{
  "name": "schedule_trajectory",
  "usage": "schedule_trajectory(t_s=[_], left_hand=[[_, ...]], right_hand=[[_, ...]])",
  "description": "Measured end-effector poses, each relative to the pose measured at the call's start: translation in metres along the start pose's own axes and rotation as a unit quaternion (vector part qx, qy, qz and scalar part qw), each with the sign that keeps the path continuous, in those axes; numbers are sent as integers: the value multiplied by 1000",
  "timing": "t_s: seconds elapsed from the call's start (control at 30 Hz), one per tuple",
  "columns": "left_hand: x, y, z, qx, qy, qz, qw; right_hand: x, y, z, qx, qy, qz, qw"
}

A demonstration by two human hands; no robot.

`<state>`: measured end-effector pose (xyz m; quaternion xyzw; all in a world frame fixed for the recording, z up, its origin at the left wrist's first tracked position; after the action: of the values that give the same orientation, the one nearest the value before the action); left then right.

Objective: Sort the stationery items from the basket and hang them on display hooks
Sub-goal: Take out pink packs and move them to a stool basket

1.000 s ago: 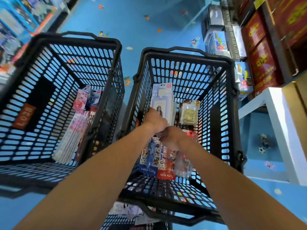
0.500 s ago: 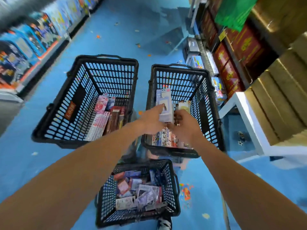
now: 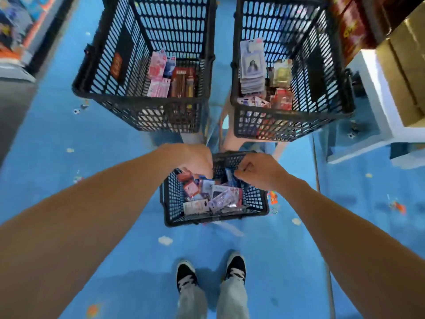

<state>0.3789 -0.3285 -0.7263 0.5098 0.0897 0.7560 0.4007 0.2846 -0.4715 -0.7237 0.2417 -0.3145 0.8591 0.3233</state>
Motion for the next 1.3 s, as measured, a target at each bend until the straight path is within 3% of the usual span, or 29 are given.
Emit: schedule_trajectory(t_s=[0.2,0.37,0.6,0.7,0.87,0.93,1.1,1.3], left_hand=[[-89,-91,-126,-33,-10,28,999],[-172,-169,-219,8,-34,63,997],[-300,-262,-265,0,-5,61,998],[-342,-292,-268,-34,1,60,998],[-383,-335,-283,-128,-13,73,989],[-388,-352,-300,-163,-55,82,982],[-387,-357,-330,-238,-141,91,957],[-370,-344,-315,-197,-100,83,972]], right_hand=[[-65,73,-126,37,-11,-53,998],[-124,119,-221,142,-21,-15,990],[-248,161,-331,180,-70,5,981],[-293,153,-369,265,-88,63,958],[-334,150,-400,437,-104,111,887],[-342,155,-404,465,-98,115,872],[-340,173,-408,436,-117,120,884],[-332,172,-404,490,-90,131,857]])
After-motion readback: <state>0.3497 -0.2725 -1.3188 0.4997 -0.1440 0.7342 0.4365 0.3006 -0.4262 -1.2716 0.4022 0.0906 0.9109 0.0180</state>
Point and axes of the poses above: each hand's wrist, its own x-axis away from the middle knuckle, its own z-axis out of the back of the hand, y = z × x, the point moved 8 cm from there along -x, towards the middle knuckle, and after that the axes turned 14 degrees about -z, right-handed, at the moved point
